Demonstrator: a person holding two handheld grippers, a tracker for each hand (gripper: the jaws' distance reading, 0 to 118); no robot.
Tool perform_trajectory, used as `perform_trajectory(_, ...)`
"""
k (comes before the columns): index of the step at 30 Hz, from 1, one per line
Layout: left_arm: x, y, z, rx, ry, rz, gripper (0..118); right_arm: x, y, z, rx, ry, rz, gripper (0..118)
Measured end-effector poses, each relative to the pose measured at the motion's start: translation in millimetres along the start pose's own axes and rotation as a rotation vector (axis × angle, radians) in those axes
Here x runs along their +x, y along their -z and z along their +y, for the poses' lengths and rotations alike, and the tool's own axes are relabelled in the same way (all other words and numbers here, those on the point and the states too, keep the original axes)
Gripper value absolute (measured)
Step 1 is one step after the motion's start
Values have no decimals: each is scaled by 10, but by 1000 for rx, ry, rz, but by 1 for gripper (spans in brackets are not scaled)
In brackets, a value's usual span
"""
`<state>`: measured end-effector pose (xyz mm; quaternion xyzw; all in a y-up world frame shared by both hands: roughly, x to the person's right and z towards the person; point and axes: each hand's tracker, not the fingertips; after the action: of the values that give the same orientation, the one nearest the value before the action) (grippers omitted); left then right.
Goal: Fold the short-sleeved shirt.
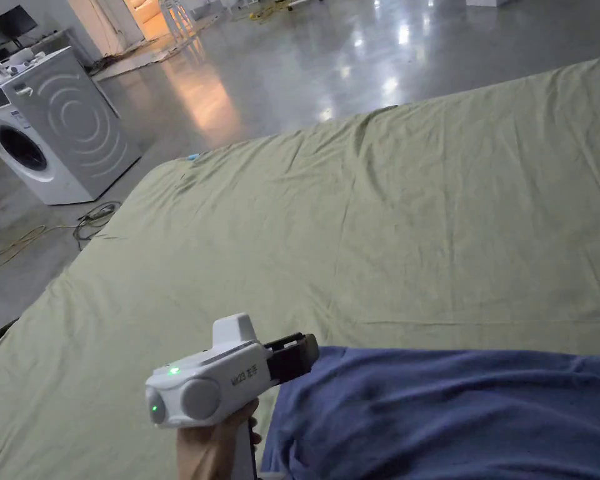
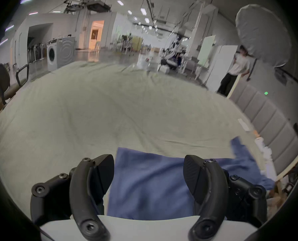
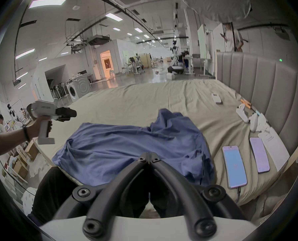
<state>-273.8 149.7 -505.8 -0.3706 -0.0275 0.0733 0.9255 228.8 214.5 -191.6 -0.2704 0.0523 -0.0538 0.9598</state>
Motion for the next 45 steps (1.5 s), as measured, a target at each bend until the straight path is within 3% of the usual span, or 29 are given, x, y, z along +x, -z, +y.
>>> perform_trajectory(4, -37, 521, 16, -137, 37, 76, 81, 170, 50, -36, -23, 61, -57, 0)
perform_trajectory(7, -12, 711, 8, -249, 26, 174, 67, 295, 63, -79, -32, 120, -78, 0)
perform_trajectory(8, 26, 707, 8, -237, 33, 166, 51, 327, 68, -93, -34, 131, -82, 0)
perform_trajectory(10, 167, 656, 20, -213, 126, 140, 35, 368, 78, -120, -41, 148, -91, 0)
perform_trajectory(11, 226, 645, 23, -227, 167, 129, 13, 389, 82, -133, -42, 157, -94, 0)
perform_trajectory(12, 310, 659, 1, -258, 189, 130, 8, 421, 95, -142, -46, 175, -94, 0)
perform_trajectory(15, 405, 851, -53, -331, 243, 171, 8, 581, 241, -98, -49, 224, -25, 0)
perform_trajectory(17, 388, 922, 19, -361, 214, 176, 7, 753, 480, 58, -59, 148, 37, 0)
perform_trajectory(19, 419, 905, 107, -400, 185, 179, 7, 908, 776, 296, -103, 67, -27, 3)
perform_trajectory(21, 425, 900, 106, -413, 251, 181, 7, 1045, 1154, 528, -182, 69, -61, 55)
perform_trajectory(22, 431, 903, 104, -418, 259, 179, 7, 1110, 1378, 619, -205, 70, -65, 75)
perform_trajectory(26, 502, 857, 132, -433, 233, 183, 7, 1191, 2004, 842, -295, 42, -65, 72)
perform_trajectory(29, 509, 879, 163, -459, 254, 173, 7, 1237, 2331, 867, -380, 72, -58, 72)
perform_trajectory(33, 478, 892, 176, -466, 266, 163, 7, 1321, 2513, 879, -374, 20, -284, 72)
perform_trajectory(35, 428, 891, 163, -451, 245, 154, 7, 1319, 2591, 872, -380, 26, -336, 72)
perform_trajectory(37, 393, 881, 174, -447, 227, 144, 7, 1330, 2765, 829, -485, 31, -248, 72)
perform_trajectory(39, 371, 870, 157, -438, 229, 136, 7, 1272, 2915, 726, -587, 7, -237, 63)
perform_trajectory(41, 368, 860, 133, -425, 228, 137, 7, 1173, 2909, 711, -538, -107, -267, 59)
perform_trajectory(42, 371, 854, 129, -418, 229, 137, 7, 1140, 2914, 736, -559, -93, -265, 57)
perform_trajectory(45, 393, 863, 115, -412, 249, 145, 7, 1204, 2958, 851, -618, -88, -198, 35)
